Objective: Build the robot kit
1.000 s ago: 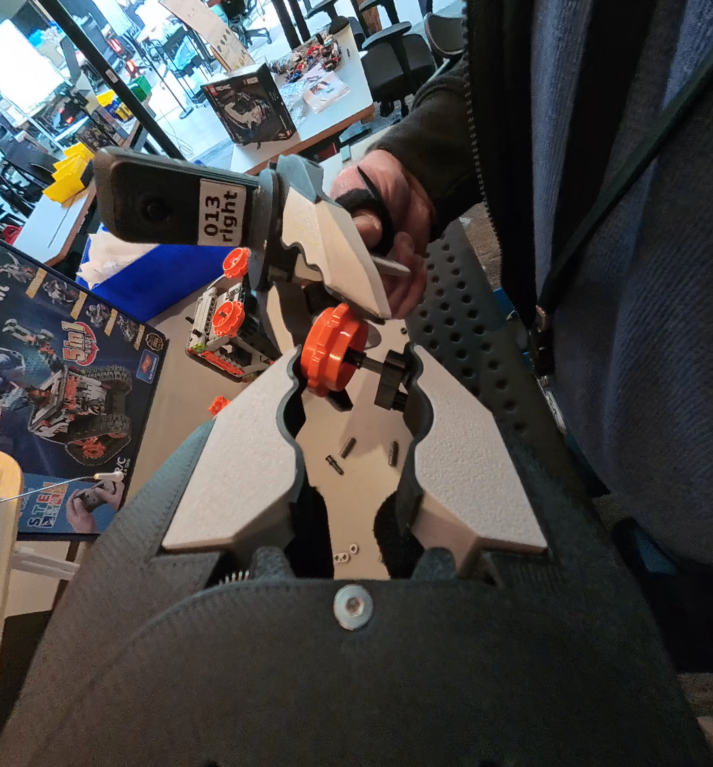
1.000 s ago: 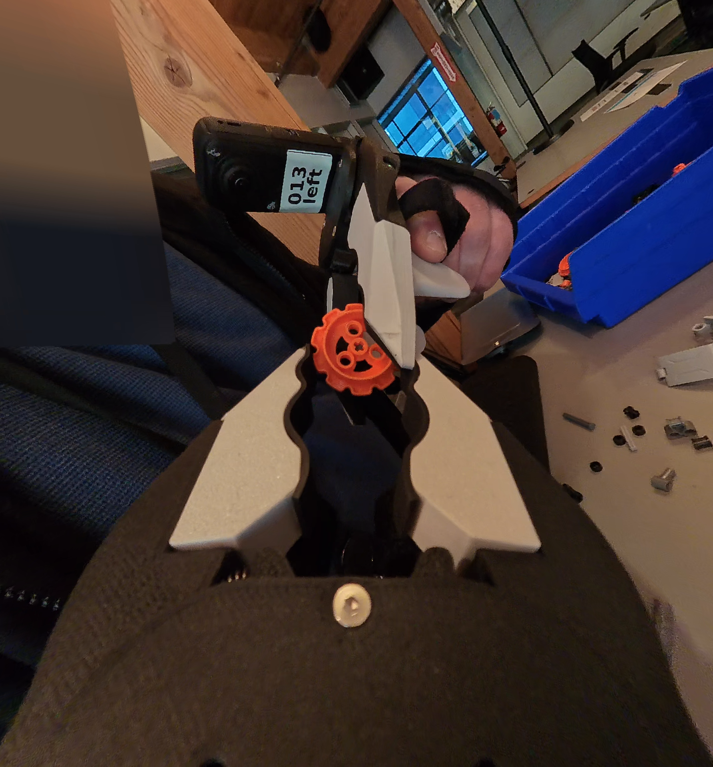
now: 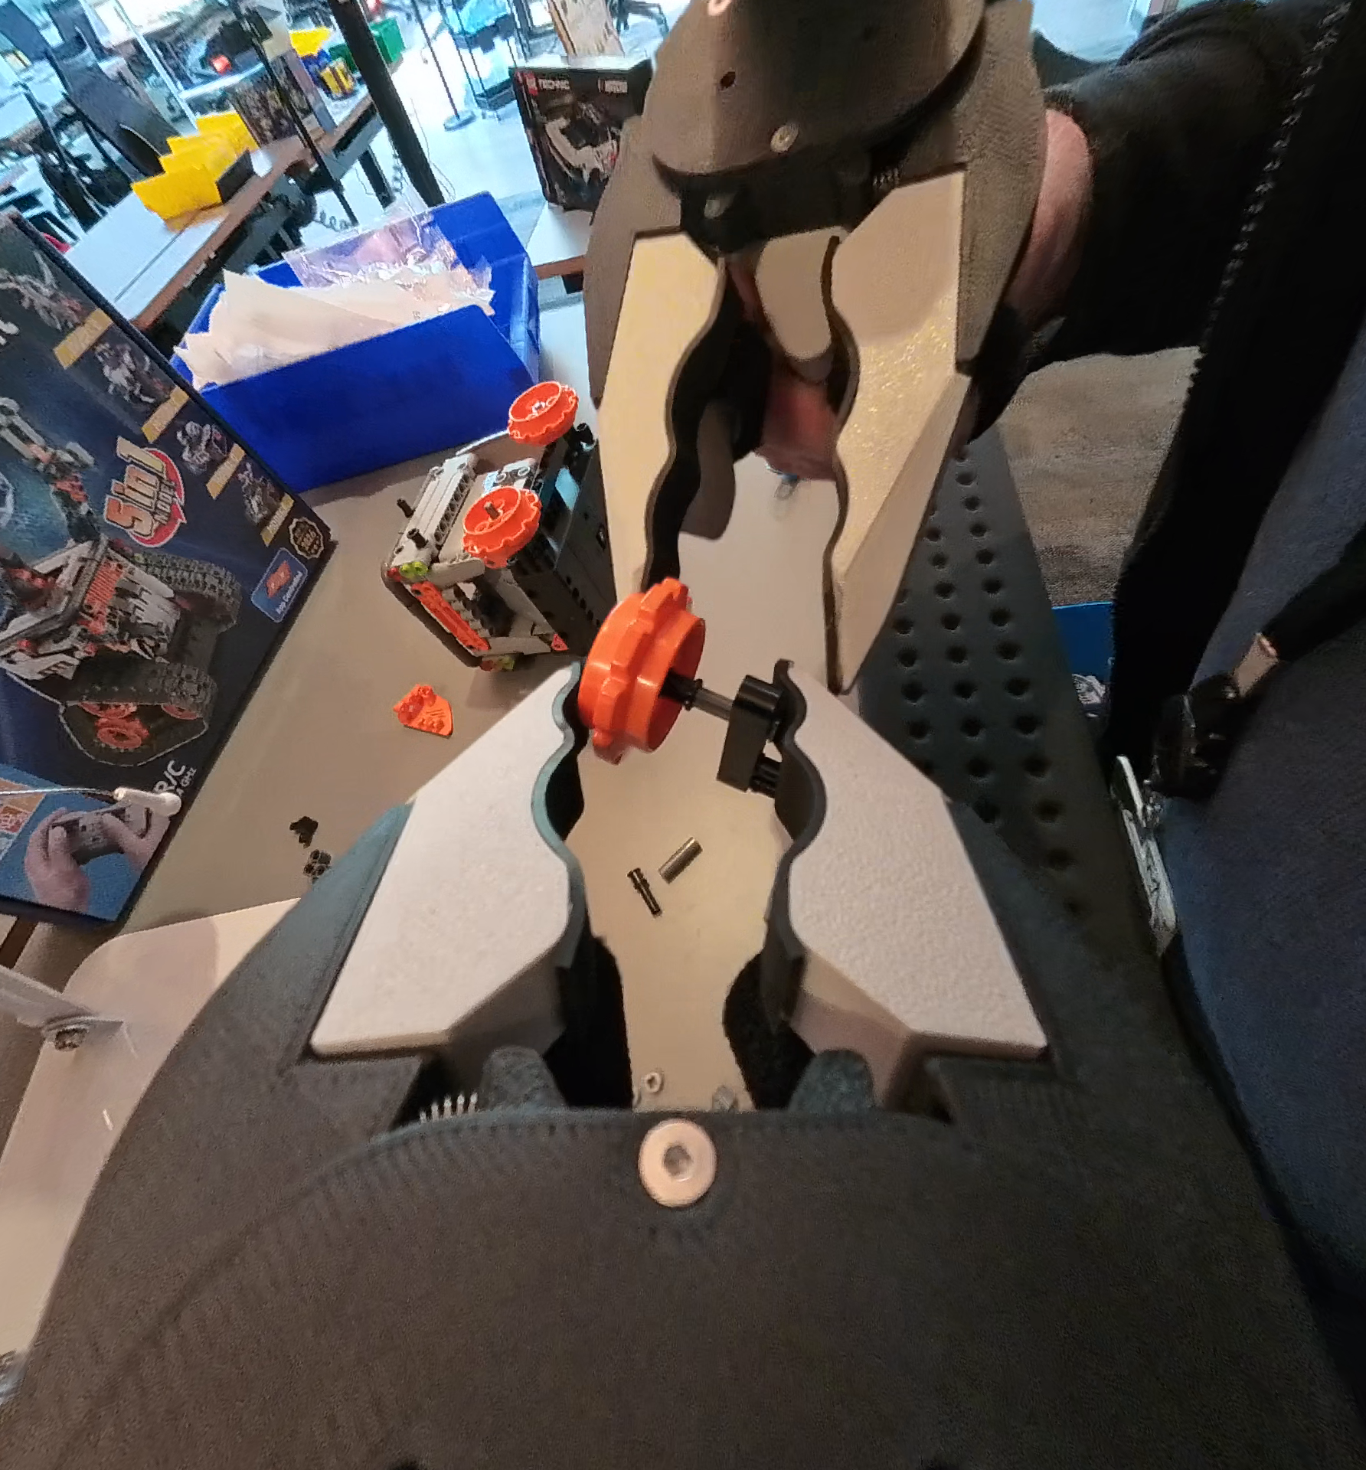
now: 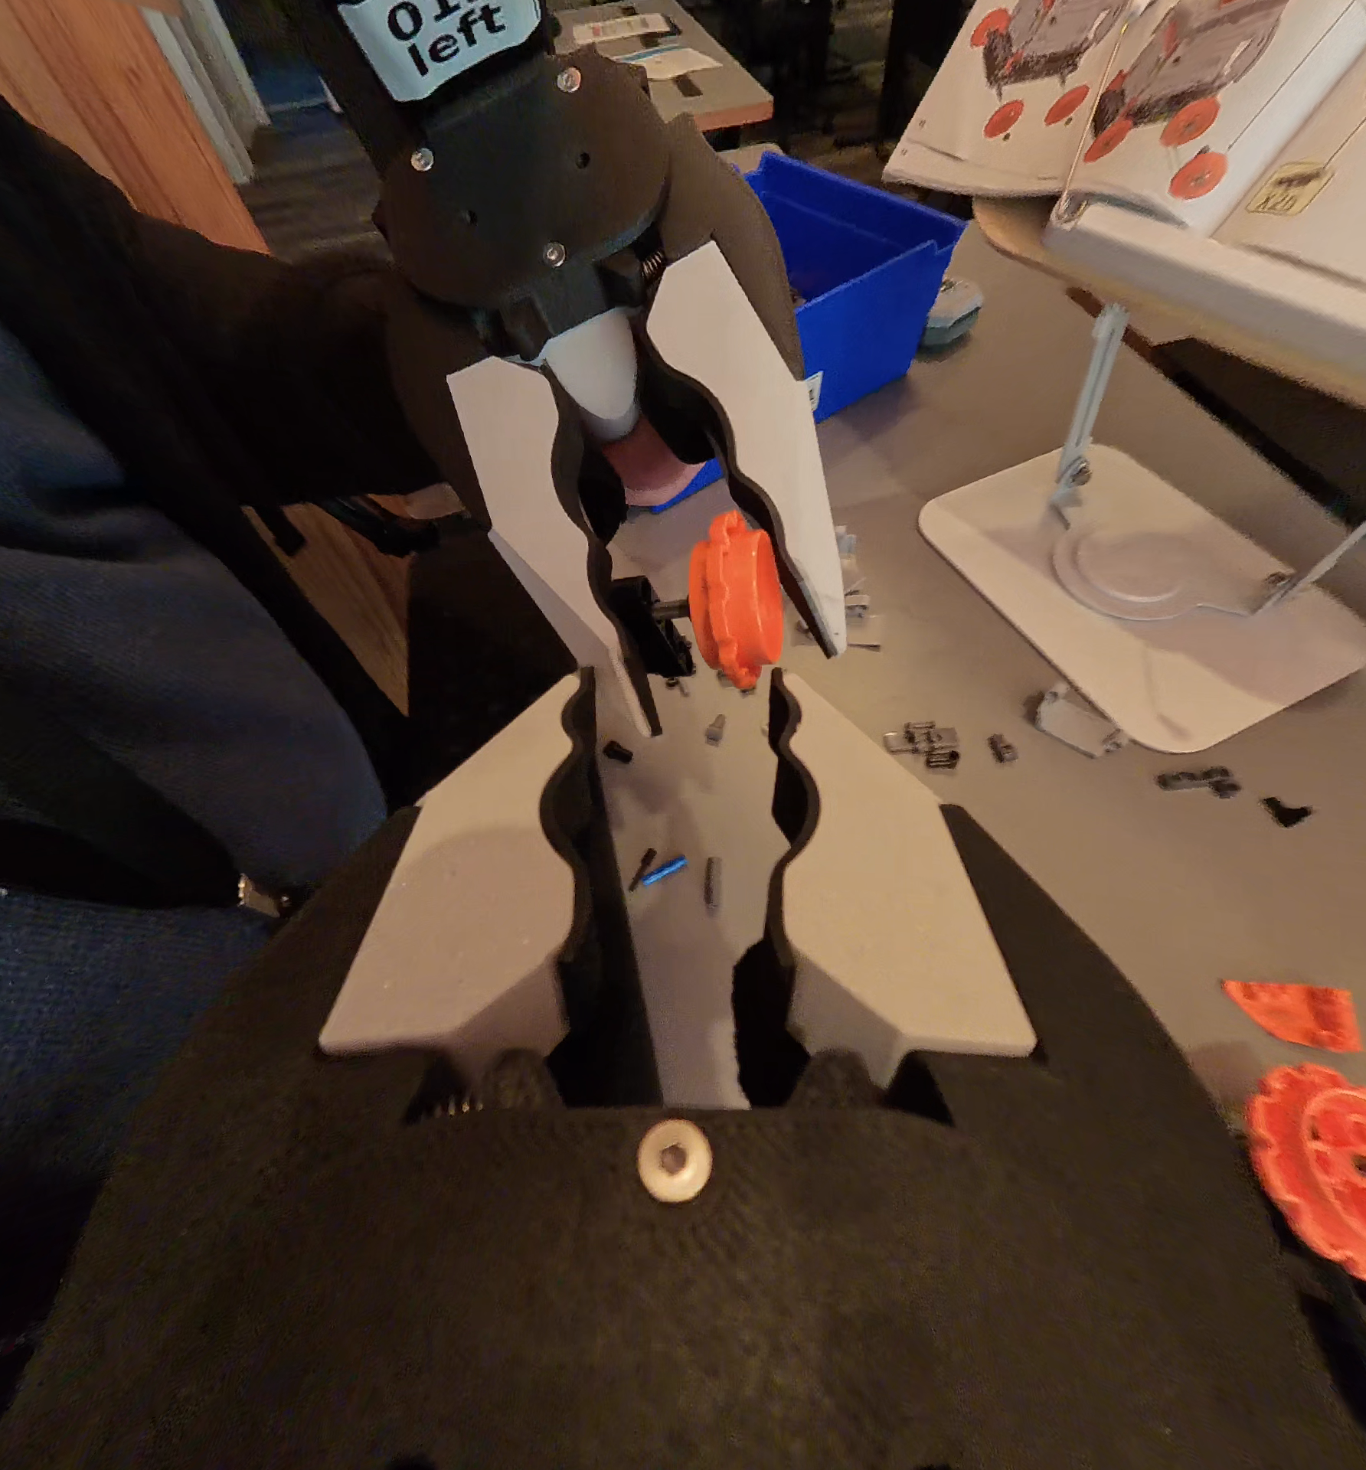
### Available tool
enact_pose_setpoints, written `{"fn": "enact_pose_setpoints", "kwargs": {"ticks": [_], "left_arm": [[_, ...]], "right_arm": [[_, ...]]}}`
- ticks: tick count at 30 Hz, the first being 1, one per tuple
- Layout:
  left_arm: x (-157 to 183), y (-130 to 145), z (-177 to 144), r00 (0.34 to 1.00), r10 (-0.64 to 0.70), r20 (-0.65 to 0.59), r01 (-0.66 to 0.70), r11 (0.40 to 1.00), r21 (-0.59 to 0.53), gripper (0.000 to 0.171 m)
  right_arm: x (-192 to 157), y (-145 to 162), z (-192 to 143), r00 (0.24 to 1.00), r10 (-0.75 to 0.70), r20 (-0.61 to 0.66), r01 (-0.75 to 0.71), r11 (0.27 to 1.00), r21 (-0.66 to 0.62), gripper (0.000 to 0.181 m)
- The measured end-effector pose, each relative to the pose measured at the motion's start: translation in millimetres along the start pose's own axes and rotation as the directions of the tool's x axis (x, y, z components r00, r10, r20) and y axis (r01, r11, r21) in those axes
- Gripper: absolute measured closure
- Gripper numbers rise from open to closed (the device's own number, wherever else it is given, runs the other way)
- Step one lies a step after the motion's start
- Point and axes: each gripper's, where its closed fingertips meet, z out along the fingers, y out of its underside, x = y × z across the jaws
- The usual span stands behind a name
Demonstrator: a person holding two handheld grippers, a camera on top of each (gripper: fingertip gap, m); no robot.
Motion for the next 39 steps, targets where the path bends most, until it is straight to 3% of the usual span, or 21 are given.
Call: {"fn": "enact_pose_setpoints", "kwargs": {"ticks": [9, 13, 16, 18, 21, 25, 33, 34, 35, 39], "left_arm": [[2, 1, 3, 0.994, 0.109, -0.018, -0.11, 0.991, -0.074, 0.126], [-1, 6, 10, 1.0, 0.015, -0.024, -0.017, 0.998, -0.064, 0.126], [-3, 8, 18, 0.989, -0.136, -0.06, 0.136, 0.991, -0.009, 0.126], [-3, 3, 22, 0.945, -0.297, -0.139, 0.31, 0.948, 0.076, 0.126], [-9, 0, 27, 0.85, -0.474, -0.228, 0.513, 0.843, 0.161, 0.126], [-7, 1, 38, 0.819, -0.52, -0.241, 0.564, 0.806, 0.178, 0.126], [-9, -6, 40, 0.744, -0.595, -0.305, 0.663, 0.713, 0.227, 0.127], [-10, -9, 38, 0.741, -0.593, -0.316, 0.667, 0.702, 0.249, 0.126], [-12, -14, 33, 0.746, -0.583, -0.323, 0.663, 0.696, 0.276, 0.131], [-12, -16, 32, 0.764, -0.57, -0.304, 0.643, 0.717, 0.27, 0.132]], "right_arm": [[3, 11, -2, 0.943, -0.325, -0.067, 0.306, 0.93, -0.205, 0.149], [11, 10, -10, 0.959, -0.268, -0.092, 0.249, 0.953, -0.172, 0.14], [15, 19, -8, 0.966, -0.237, -0.108, 0.219, 0.963, -0.154, 0.133], [18, 31, -5, 0.973, -0.205, -0.105, 0.186, 0.968, -0.17, 0.122], [24, 28, -1, 0.976, -0.125, -0.178, 0.113, 0.991, -0.074, 0.113], [30, 25, 1, 0.968, -0.056, -0.243, 0.063, 0.998, 0.019, 0.124], [32, 21, -7, 0.979, 0.098, -0.18, -0.062, 0.979, 0.196, 0.137], [31, 20, -8, 0.981, 0.114, -0.155, -0.079, 0.973, 0.219, 0.165], [30, 18, -11, 0.983, 0.132, -0.132, -0.095, 0.962, 0.256, 0.172], [28, 15, -12, 0.981, 0.174, -0.091, -0.138, 0.942, 0.305, 0.168]]}}
